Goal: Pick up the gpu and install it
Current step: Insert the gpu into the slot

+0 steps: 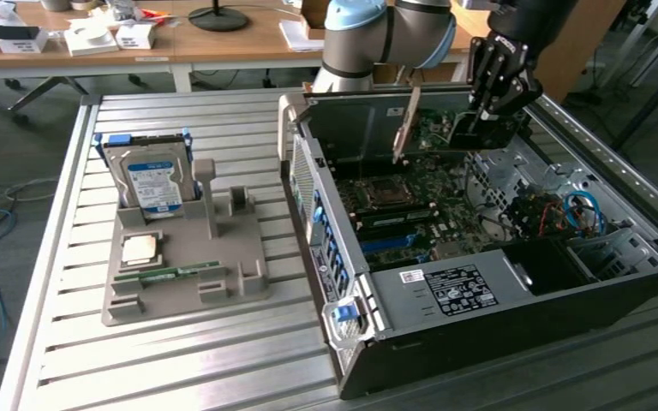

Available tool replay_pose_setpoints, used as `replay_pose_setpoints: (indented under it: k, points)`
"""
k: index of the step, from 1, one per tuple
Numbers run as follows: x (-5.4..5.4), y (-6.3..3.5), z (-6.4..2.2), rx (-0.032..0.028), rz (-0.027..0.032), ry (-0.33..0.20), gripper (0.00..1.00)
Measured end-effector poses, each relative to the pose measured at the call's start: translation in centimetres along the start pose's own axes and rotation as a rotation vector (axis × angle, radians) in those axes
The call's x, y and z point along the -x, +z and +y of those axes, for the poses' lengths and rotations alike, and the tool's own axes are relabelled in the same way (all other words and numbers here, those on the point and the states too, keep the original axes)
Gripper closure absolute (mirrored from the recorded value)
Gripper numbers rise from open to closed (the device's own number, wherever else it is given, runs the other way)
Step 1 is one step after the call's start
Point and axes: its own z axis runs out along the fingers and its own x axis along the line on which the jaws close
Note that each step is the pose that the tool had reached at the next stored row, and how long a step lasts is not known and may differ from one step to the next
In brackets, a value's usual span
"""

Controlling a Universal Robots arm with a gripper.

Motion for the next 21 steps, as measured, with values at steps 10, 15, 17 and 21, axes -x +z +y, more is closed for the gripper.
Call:
replay_pose_setpoints:
  k: [10, 15, 17, 21]
  points:
    - [-0.1, 0.12, 0.40, -0.0514, -0.0211, -0.008, 0.74]
    - [-0.1, 0.12, 0.55, -0.0521, -0.0214, -0.008, 0.74]
    - [-0.2, 0.13, 1.01, -0.0530, -0.0213, -0.008, 0.74]
    - [-0.2, 0.16, 1.73, -0.0537, -0.0216, -0.008, 0.74]
